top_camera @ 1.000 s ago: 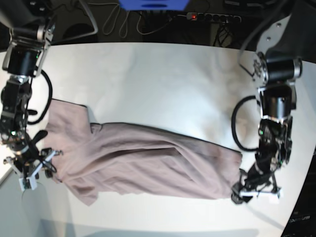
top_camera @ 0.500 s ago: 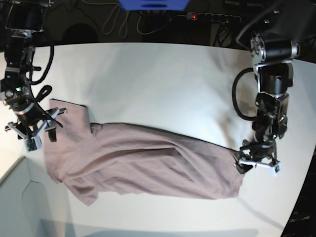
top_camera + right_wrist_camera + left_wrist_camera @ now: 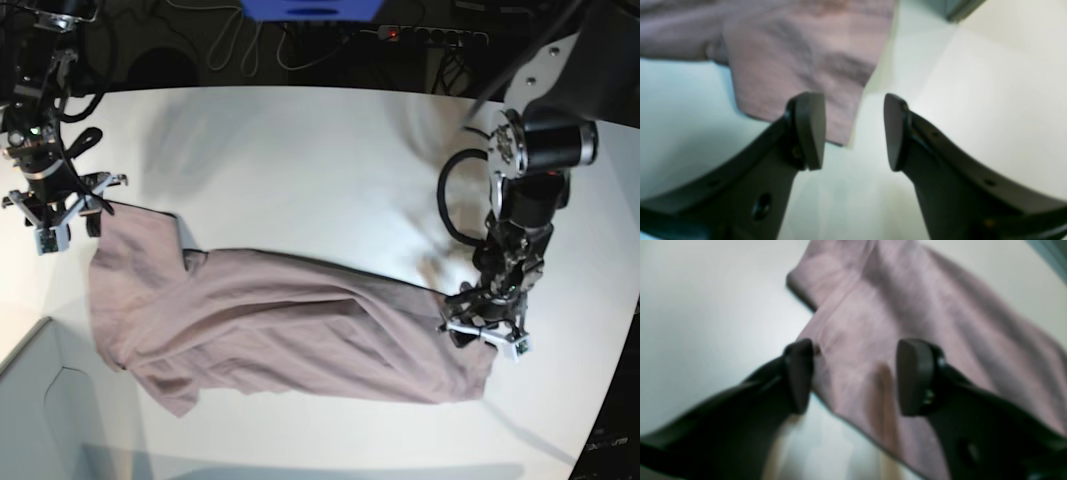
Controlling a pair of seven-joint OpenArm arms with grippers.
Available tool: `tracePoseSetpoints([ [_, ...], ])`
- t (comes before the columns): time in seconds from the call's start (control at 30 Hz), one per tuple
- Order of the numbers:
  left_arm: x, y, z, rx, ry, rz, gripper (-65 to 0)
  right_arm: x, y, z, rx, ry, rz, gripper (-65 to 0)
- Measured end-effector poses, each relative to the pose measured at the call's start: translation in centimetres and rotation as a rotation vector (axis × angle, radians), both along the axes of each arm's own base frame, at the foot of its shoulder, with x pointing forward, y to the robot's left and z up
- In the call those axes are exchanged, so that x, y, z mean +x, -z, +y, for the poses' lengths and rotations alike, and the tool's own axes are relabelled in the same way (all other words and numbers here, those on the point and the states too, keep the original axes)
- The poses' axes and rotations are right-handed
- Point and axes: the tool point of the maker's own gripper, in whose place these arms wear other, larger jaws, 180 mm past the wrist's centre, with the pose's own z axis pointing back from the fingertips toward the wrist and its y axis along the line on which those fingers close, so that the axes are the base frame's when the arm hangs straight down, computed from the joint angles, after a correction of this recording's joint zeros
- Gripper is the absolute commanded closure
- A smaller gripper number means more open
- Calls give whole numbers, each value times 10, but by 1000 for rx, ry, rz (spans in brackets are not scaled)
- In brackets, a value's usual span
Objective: Layout the t-shirt on the table in an organized manner, then fold the t-shirt properly
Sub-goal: 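Grasp the shirt edge with the left gripper and the right gripper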
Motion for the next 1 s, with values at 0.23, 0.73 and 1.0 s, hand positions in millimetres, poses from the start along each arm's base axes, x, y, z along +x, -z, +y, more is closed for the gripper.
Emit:
tracePoseSetpoints([
  [0.23, -4, 5, 3, -2, -13, 13, -42, -6, -1, -13, -6, 37, -1, -281],
  [0.73, 5, -17, -4, -79, 9, 9, -1, 1, -4, -12, -6, 36, -10, -284],
  [1.0, -3, -93, -14, -120, 105, -123, -1, 17, 32, -15, 82, 78, 55, -285],
])
